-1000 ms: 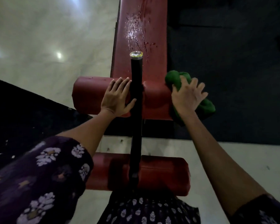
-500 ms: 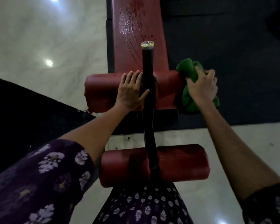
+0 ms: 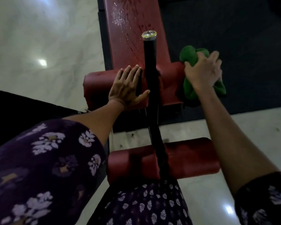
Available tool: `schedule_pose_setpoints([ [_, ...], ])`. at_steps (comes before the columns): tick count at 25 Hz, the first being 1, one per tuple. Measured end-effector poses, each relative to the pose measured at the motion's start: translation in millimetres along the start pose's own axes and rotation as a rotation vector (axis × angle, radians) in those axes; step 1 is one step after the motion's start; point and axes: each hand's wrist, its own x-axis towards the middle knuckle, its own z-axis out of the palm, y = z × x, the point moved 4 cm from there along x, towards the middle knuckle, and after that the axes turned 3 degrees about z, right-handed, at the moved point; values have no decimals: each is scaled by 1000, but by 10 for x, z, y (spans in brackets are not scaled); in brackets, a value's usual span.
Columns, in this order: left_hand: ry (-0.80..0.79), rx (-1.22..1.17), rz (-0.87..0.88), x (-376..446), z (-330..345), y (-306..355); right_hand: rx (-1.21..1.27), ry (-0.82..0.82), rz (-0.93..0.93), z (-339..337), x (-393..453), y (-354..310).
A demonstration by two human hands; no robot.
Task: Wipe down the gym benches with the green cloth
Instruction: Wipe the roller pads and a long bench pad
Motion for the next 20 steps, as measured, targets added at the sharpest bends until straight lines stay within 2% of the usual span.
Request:
schedule_pose_setpoints([
  [3, 20, -4, 1, 3, 2, -16, 13, -47, -234, 155, -334, -416],
  [5, 30, -8, 0, -19, 10, 9, 29, -81, -352, 157, -474, -356],
  [7, 43, -3, 3, -35, 28, 27, -7, -71, -328, 80, -387, -78],
  [9, 67, -3, 3, -30, 20, 20, -60, -39, -216, -18, -150, 89],
  [12, 88, 2, 6, 12, 12, 11, -118, -29, -94, 11, 115, -71],
  [14, 98, -5, 7, -19, 25, 26, -152, -75, -185, 111, 26, -329],
  [18, 116, -3, -1, -35, 27, -11, -129, -149, -488, 188, -217, -538],
  [20, 130, 9, -3, -13, 13, -18, -169, -155, -417, 103, 75, -378],
])
